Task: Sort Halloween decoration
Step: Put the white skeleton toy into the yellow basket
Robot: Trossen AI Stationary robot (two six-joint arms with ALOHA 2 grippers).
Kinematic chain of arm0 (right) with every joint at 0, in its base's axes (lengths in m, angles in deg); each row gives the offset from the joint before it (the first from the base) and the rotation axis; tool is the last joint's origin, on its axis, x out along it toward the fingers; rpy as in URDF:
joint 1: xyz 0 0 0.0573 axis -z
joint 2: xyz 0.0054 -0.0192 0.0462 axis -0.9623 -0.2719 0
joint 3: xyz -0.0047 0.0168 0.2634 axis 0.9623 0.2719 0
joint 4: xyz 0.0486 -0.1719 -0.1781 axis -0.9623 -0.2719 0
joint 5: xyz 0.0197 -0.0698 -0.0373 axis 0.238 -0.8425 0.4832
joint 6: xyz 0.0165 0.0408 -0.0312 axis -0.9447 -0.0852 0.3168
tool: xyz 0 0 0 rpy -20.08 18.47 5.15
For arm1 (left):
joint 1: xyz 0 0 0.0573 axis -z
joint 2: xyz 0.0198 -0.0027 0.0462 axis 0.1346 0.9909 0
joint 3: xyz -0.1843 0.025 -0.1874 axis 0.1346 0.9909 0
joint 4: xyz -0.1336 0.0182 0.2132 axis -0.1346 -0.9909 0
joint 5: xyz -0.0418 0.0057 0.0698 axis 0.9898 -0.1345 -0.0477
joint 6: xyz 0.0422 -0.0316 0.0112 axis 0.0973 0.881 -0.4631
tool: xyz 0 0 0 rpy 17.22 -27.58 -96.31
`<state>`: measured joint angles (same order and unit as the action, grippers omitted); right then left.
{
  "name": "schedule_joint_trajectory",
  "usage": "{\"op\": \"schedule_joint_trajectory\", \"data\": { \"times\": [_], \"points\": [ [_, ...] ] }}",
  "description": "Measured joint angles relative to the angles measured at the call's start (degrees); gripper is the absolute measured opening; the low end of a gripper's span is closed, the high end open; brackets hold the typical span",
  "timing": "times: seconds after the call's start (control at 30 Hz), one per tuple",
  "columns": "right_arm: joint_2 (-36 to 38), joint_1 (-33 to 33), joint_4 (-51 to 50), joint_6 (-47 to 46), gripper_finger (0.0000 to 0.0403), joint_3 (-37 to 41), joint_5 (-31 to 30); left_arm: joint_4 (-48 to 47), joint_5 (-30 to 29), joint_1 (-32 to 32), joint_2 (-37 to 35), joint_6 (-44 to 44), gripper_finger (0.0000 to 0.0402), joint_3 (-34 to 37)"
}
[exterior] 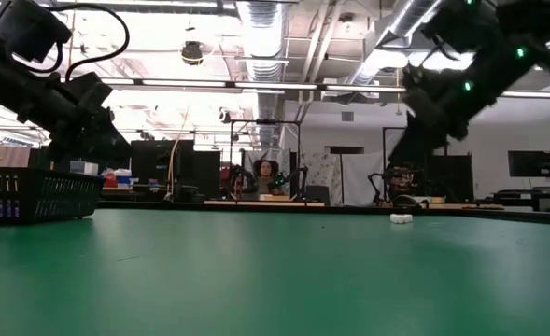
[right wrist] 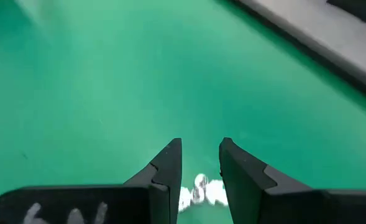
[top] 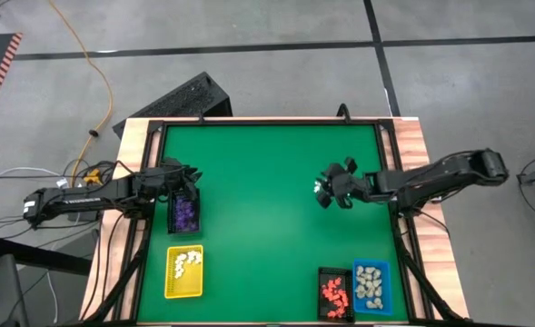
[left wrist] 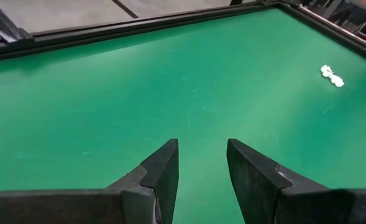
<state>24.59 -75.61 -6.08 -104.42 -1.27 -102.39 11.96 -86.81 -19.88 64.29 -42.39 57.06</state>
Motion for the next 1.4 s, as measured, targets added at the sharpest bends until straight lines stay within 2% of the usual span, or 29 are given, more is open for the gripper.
{"op": "schedule_joint_trajectory", "data": {
  "times": [0.4,0.83,1.2,1.4],
  "points": [
    [-8.12,0.43,5.44,-4.12,0.0128,4.81,-2.56,-0.19,-1.01,0.0,0.01,0.34,0.0126,0.0],
    [-16.77,1.88,9.25,-3.96,0.0232,4.8,-2.55,-0.28,-0.24,0.0,0.02,0.36,0.0126,0.0],
    [-20.38,6.48,9.67,-2.7,0.0224,4.55,-2.1,-0.43,-0.28,0.0,0.02,0.34,0.0126,0.0],
    [-21.92,9.12,10.32,-6.02,0.0222,4.52,-2.16,-1.71,-0.3,0.0,0.02,0.32,0.0126,0.0]
  ]
}}
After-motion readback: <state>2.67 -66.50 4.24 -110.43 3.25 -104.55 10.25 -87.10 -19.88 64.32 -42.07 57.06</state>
